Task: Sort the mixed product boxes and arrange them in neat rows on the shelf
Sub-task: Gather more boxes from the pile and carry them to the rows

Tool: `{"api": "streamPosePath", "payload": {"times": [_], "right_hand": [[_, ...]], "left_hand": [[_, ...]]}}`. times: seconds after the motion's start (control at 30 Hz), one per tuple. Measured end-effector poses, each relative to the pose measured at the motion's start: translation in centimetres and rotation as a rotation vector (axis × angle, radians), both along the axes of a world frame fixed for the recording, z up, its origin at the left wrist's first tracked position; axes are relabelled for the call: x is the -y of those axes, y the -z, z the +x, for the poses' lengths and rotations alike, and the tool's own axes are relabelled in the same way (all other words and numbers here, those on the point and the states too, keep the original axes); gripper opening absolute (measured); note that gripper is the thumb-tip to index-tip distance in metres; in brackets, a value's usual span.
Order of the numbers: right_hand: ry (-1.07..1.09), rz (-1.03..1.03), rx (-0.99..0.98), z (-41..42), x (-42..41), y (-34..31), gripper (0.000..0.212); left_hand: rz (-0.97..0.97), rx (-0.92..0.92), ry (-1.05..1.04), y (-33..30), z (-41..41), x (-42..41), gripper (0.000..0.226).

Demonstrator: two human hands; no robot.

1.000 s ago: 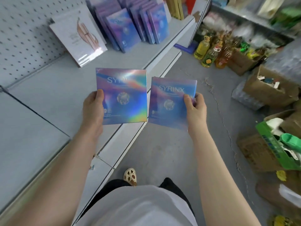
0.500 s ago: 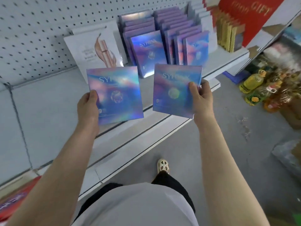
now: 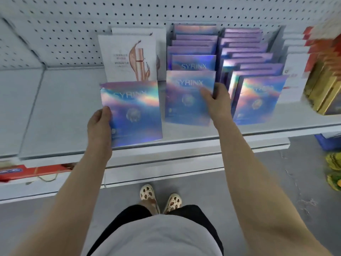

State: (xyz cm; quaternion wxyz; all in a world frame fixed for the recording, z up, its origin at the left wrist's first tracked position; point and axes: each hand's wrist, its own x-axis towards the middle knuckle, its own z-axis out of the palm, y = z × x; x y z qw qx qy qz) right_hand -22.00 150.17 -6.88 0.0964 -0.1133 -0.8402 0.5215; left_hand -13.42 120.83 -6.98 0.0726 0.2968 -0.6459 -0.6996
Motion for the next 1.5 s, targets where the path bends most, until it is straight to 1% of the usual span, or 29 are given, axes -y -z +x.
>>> {"api": "streamPosePath", "payload": {"times": [0.07,0.17,0.3,0.4,0.47,0.57,0.6,0.63,0.7,0.73,0.77,0.83,0.87,0.93,1.0,1.07,1.13,1.2,1.27,1.3,1.37,1.43,1.5], "right_hand": [[-0.025,0.085,0.034,-1.6,-0.3,0.0,0.036],[-0.061,0.171,0.038,-3.0,0.0,-0.3,0.041],[-0.021,0.272,0.030,-4.4,0.7,-0.5,0.039],[0.013,0.399,0.051,-5.2,1.0,-0.6,0.035],[0.011,0.454,0.057,-5.4,1.2,-0.3,0.037],[0.023,0.525,0.033,-4.8,1.5,-0.1,0.056],[0.033,0.552,0.003,-4.5,1.5,-0.2,0.062],[0.047,0.557,-0.053,-4.0,1.4,-0.3,0.063],[0.063,0.511,-0.221,-3.0,1.7,-1.0,0.054],[0.040,0.453,-0.287,-2.6,1.9,-1.5,0.047],[-0.016,0.367,-0.311,-2.2,2.2,-2.0,0.041],[-0.202,0.191,-0.227,-1.4,2.5,-3.3,0.040],[-0.302,0.143,-0.147,-1.3,2.3,-3.8,0.044],[-0.464,0.117,0.002,-1.2,1.6,-4.6,0.048],[-0.535,0.067,0.073,-1.3,0.6,-5.1,0.039],[-0.540,0.046,0.068,-1.7,-0.7,-5.4,0.029],[-0.557,0.125,0.047,-2.4,-1.9,-5.5,0.028],[-0.566,0.229,0.020,-3.2,-2.7,-5.3,0.028],[-0.557,0.312,-0.020,-4.0,-3.3,-4.8,0.031],[-0.558,0.372,-0.045,-4.3,-3.5,-4.6,0.035],[-0.576,0.546,-0.072,-5.0,-3.5,-3.9,0.053],[-0.556,0.731,-0.088,-5.5,-3.2,-3.3,0.068],[-0.521,0.831,-0.128,-5.8,-2.9,-3.0,0.073]], "left_hand": [[-0.001,-0.013,-0.018,0.0,-0.4,0.0,0.026],[0.008,-0.013,-0.017,-0.2,-1.3,0.0,0.024],[0.009,-0.045,-0.005,-0.4,-2.4,-0.5,0.023],[0.020,-0.074,0.029,-0.2,-3.0,-0.7,0.024],[0.030,-0.079,0.042,0.0,-3.3,-0.7,0.024],[0.036,-0.080,0.092,0.9,-3.8,-0.9,0.022],[0.035,-0.086,0.109,1.1,-4.0,-1.0,0.022],[0.038,-0.090,0.125,1.3,-4.1,-1.3,0.021],[0.046,-0.099,0.159,1.5,-4.3,-1.9,0.021],[0.049,-0.106,0.179,1.4,-4.4,-2.4,0.021],[0.049,-0.112,0.203,1.5,-4.4,-2.9,0.020],[0.033,-0.128,0.257,1.5,-4.6,-4.1,0.018],[0.016,-0.138,0.287,1.3,-4.7,-4.8,0.017],[-0.026,-0.172,0.343,0.8,-4.8,-6.4,0.017],[-0.073,-0.194,0.363,0.5,-5.0,-8.0,0.018],[-0.138,-0.219,0.386,0.4,-5.0,-9.2,0.018],[-0.211,-0.227,0.451,0.6,-5.0,-10.2,0.027],[-0.265,-0.174,0.519,1.4,-5.1,-11.1,0.035],[-0.358,-0.124,0.547,2.6,-4.9,-11.7,0.053],[-0.415,-0.108,0.564,2.9,-4.8,-11.9,0.062],[-0.474,-0.081,0.585,3.3,-4.6,-12.3,0.074],[-0.486,-0.060,0.569,3.1,-4.5,-12.6,0.075],[-0.508,-0.053,0.554,2.7,-4.5,-13.0,0.071]]}}
